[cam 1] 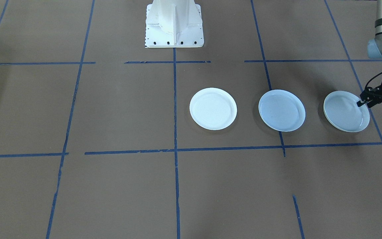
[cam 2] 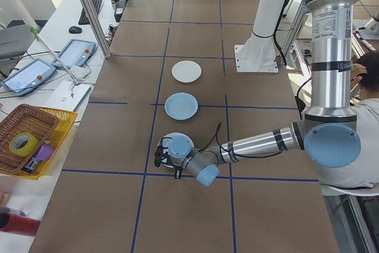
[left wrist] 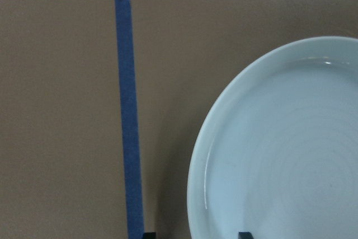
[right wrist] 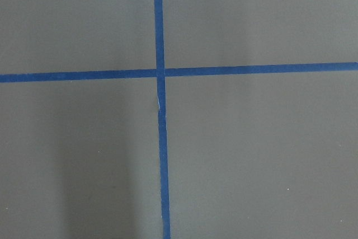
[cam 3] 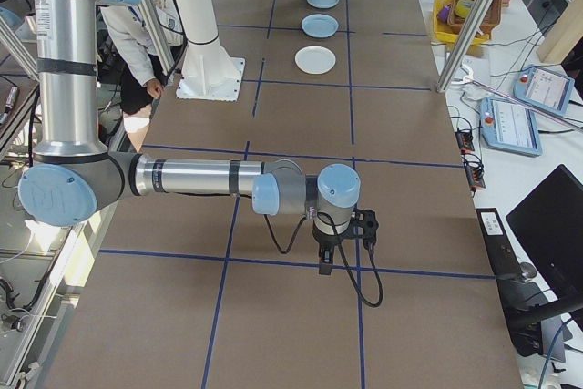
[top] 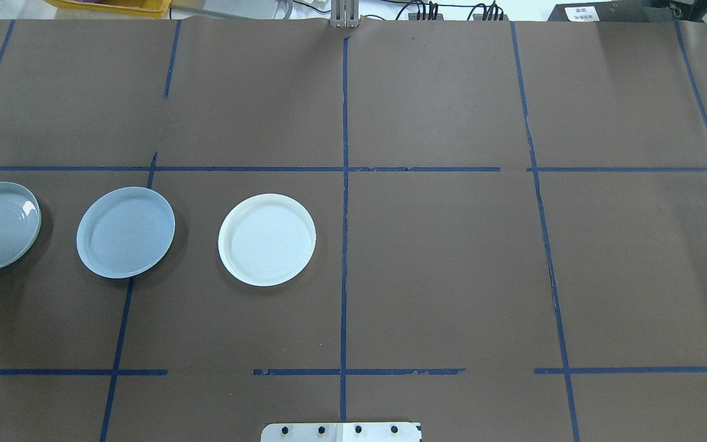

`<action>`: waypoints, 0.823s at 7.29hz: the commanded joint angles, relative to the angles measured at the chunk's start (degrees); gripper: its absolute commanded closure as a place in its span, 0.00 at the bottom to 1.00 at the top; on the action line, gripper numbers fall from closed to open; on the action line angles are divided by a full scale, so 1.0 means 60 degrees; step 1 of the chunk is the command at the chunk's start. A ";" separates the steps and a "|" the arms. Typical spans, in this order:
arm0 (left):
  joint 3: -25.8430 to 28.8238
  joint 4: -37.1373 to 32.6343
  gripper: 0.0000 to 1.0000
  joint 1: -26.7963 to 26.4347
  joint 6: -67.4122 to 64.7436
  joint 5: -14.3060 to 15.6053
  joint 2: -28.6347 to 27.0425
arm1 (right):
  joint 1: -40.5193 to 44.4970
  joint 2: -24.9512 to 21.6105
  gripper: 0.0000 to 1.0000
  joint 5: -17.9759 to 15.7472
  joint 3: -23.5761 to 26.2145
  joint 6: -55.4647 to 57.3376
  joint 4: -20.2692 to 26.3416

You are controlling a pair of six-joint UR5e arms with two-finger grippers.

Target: Stack plate in center

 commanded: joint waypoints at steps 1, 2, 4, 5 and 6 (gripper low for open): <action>0.0013 0.0052 1.00 0.0002 -0.0012 -0.0042 -0.0025 | -0.0005 0.0000 0.00 -0.0008 0.0000 0.0004 0.0000; -0.0016 0.0052 1.00 0.0002 -0.0012 -0.0057 -0.0040 | -0.0005 0.0000 0.00 0.0007 0.0000 0.0004 0.0000; -0.0017 0.0052 1.00 -0.0056 0.0003 -0.2121 -0.0040 | -0.0005 0.0000 0.00 0.0007 0.0000 0.0004 0.0000; -0.0205 0.0052 1.00 -0.0491 0.0003 -0.2761 -0.0026 | -0.0005 0.0000 0.00 0.0007 0.0000 -0.0010 0.0000; -0.0656 0.0081 1.00 -0.0989 -0.0012 -0.2912 -0.0040 | -0.0005 0.0000 0.00 -0.0008 0.0000 0.0004 0.0000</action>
